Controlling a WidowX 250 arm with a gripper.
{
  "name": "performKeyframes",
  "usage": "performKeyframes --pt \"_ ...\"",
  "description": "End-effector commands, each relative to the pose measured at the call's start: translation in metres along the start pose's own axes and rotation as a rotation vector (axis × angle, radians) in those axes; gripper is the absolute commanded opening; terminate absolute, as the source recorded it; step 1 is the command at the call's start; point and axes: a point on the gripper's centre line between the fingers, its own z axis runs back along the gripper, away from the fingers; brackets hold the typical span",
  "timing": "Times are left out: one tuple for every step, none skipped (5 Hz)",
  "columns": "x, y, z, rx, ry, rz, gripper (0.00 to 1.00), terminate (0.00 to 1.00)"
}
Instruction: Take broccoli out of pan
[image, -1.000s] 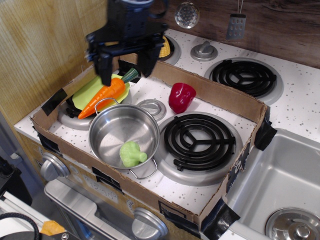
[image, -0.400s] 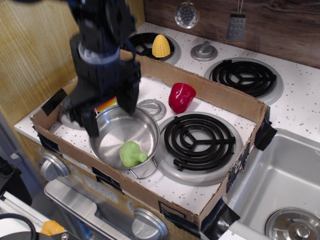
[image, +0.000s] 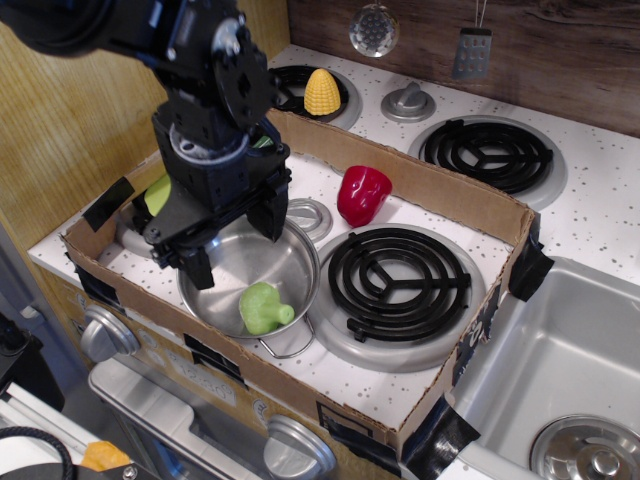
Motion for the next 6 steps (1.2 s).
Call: performKeyframes --pt "-0.011 -0.009 -0.011 -0.022 -0.010 -0.012 1.00 0.00" --pt "-0.013 -0.008 -0.017 -0.008 0.002 -0.010 1.00 0.00" --pt "-0.017 -0.005 -0.021 0.014 0.013 -0.005 1.00 0.00" --pt "-0.022 -0.002 -0.026 0.014 0.033 0.003 1.00 0.00" --pt "-0.025 0.000 -0.032 0.004 0.055 0.003 1.00 0.00" --pt "-0.029 0.001 -0.041 -0.009 0.071 0.005 1.00 0.00"
